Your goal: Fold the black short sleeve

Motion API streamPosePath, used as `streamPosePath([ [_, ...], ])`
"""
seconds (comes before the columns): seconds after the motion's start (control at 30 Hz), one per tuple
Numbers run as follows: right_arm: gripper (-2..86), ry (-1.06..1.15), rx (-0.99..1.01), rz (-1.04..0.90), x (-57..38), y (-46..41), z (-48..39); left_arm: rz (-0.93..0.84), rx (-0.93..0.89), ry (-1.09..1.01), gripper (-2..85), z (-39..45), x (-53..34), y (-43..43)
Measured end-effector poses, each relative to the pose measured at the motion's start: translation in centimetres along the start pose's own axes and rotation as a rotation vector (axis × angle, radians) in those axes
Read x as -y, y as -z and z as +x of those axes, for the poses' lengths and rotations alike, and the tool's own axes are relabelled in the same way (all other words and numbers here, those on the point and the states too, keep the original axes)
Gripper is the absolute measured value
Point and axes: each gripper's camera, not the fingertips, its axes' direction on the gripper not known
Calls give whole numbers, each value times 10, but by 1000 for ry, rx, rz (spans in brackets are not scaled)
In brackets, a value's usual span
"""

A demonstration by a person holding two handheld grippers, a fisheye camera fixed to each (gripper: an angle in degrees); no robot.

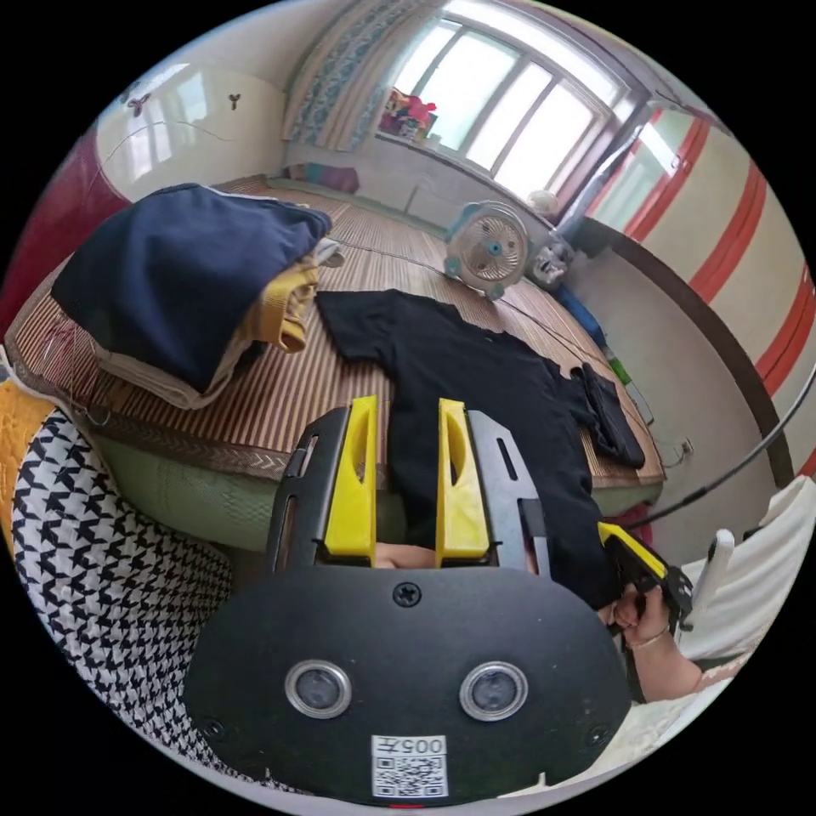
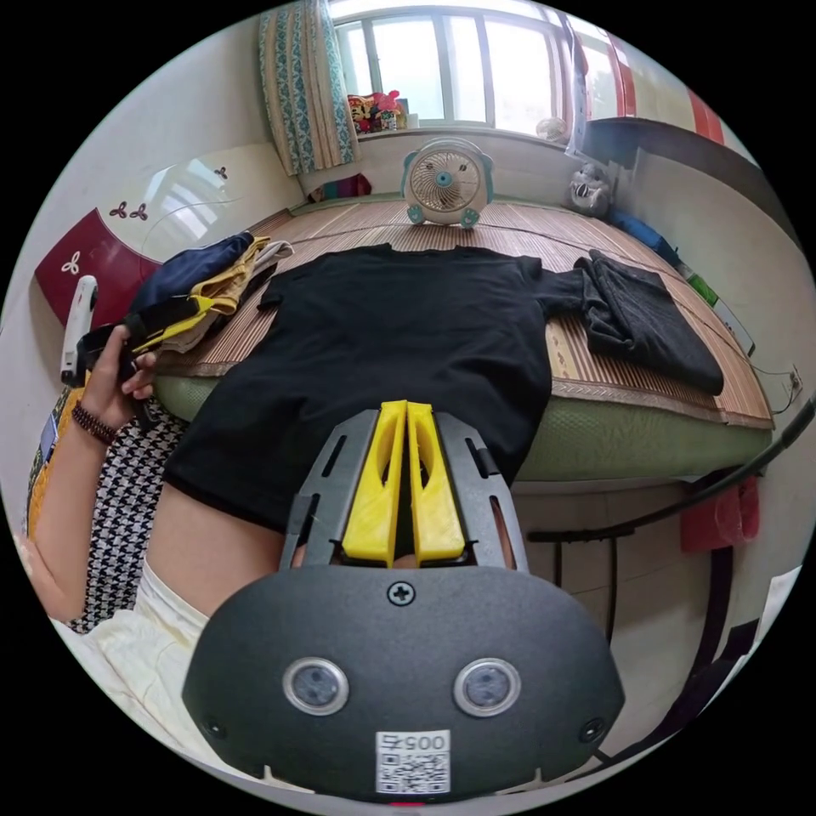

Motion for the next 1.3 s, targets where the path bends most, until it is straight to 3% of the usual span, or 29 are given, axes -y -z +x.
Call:
streamPosePath([
  [0.43, -9, 28, -25, -13, 5, -17, -6, -18, 34, 299, 121, -69, 79, -124],
  [0.73, -9, 22, -15, -9, 3, -25, -1, -3, 41, 407, 21, -77, 94, -149],
  [1.13, -9, 13, 6, -5, 2, -37, 10, 52, 161, 56, 4, 31, 132, -165],
  [1.3, -9, 7, 19, -6, 3, -44, 16, -183, 19, -243, 13, 102, 132, -225],
])
